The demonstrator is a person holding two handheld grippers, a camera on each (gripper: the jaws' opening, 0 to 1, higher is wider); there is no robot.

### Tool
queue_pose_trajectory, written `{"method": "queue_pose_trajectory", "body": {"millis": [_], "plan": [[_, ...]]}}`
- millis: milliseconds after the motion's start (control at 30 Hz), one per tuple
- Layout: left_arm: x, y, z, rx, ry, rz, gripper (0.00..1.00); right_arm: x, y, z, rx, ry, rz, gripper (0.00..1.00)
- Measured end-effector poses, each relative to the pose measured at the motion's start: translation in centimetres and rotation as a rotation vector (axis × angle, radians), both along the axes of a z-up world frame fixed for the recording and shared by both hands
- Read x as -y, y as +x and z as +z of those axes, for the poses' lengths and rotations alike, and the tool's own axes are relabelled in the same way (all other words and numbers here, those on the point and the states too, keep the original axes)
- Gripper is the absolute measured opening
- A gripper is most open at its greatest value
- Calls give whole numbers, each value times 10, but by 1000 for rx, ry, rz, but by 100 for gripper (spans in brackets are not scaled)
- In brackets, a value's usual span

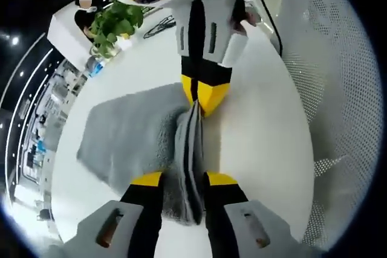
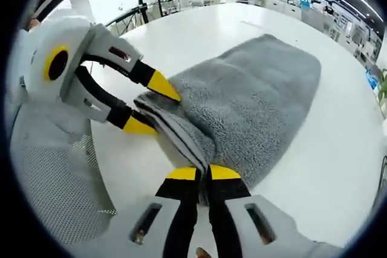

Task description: Fold the towel on the table until its edges align and the towel forms a compact rectangular stack.

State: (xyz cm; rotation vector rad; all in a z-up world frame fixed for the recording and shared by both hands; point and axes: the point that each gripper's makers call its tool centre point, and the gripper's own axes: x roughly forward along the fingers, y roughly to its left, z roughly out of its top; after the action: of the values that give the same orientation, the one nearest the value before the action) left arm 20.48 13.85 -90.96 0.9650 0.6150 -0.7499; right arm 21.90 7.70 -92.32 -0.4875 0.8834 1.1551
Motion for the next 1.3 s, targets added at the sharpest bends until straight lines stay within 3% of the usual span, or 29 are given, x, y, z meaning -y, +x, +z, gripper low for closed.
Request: {"method": "queue_pose_trajectory", "body": {"millis": [133, 333, 467, 767, 1133, 1300], "plan": [[2, -5, 1, 9, -15, 19, 19, 0, 0, 0, -7, 3, -6, 2], [-1, -8, -5, 11, 17, 15, 12, 0, 0, 0, -9, 4, -6, 3], [-3, -3, -6, -19, 2, 28, 8, 0, -1, 0, -12, -1, -5, 3], [-7, -1, 12, -107, -111, 62, 7, -2, -5, 7, -2, -5, 46, 3], [-7, -4, 21, -211, -231, 114, 7, -2, -6, 25, 22, -2, 99, 3], [-5, -5, 29, -249, -316, 154, 7, 0, -8, 35, 39, 1, 123, 3]]}}
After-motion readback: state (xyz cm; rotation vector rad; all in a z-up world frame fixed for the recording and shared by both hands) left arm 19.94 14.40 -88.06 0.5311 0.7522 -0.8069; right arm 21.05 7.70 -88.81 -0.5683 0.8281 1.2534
